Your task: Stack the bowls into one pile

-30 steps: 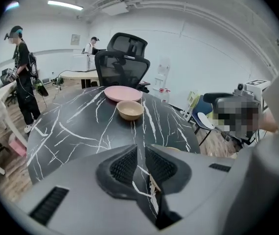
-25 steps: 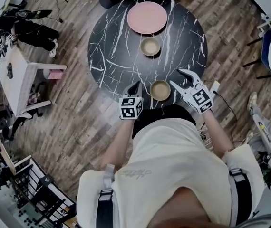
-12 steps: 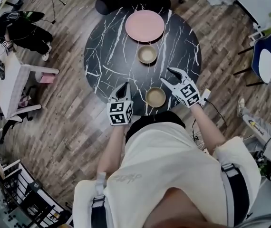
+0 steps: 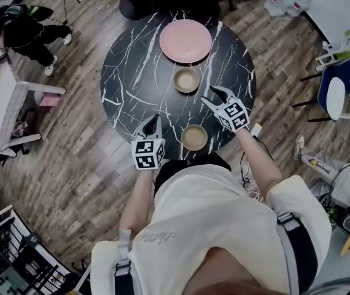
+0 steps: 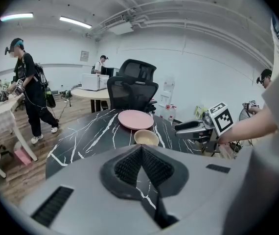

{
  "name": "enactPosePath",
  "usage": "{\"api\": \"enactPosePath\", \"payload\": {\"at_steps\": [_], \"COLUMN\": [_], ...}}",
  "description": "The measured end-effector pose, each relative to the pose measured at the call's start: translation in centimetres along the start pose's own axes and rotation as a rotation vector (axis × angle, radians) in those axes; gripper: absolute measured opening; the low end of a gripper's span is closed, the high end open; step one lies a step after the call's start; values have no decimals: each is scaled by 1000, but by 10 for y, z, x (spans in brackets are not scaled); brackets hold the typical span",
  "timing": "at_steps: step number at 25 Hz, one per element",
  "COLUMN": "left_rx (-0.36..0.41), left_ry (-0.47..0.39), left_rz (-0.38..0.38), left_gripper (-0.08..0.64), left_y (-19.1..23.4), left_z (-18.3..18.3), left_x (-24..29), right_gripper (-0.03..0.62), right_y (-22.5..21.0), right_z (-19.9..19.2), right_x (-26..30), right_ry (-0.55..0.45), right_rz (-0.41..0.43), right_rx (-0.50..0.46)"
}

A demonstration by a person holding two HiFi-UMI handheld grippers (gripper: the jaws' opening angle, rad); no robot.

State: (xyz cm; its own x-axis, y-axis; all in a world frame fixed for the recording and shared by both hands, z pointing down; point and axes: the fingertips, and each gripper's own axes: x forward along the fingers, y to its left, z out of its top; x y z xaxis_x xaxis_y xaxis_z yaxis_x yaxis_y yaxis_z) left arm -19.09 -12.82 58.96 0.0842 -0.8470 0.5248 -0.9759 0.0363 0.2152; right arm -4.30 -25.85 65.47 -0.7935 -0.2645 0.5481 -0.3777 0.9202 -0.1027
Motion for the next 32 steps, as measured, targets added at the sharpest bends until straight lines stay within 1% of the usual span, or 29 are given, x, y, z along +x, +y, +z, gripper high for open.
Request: {"api": "enactPosePath", "payload": {"at_steps": [3,6,9,11,15,20,25,29,32], "left_rx": [-6,-3,-9,-15,-28,-4,15,2,-10], "left_ry": [5,8,22,33,45,69,88,97,107], "left_rz": [3,11,16,14,20,24,11,20,27], "left_gripper": [18,18,18,18,18,18,18,18,18], "left_y": [1,6,9,9,10,14,10,13,16], "left_z": [2,4,2,-1,-5,-8,-12,-16,-21], "left_x": [6,9,12,15,17,17,21,21,21], "right_gripper": [218,218,218,193,195,201,202,200,194], "right_y": [-15,-24,-32,-38,-50,-48,-56,-60,-68], "right_z": [-2,-2,-1,-1,-9,-22,-38,-43,-42], "right_x": [13,30,45,52,65,88,100,108,112], "right_ry": [13,17,29,35,57,96,158,188,189], "right_rz": [3,4,7,5,-6,26,22,21,7], "right_rx": [51,78,78,77,101,123,165,206,240]}}
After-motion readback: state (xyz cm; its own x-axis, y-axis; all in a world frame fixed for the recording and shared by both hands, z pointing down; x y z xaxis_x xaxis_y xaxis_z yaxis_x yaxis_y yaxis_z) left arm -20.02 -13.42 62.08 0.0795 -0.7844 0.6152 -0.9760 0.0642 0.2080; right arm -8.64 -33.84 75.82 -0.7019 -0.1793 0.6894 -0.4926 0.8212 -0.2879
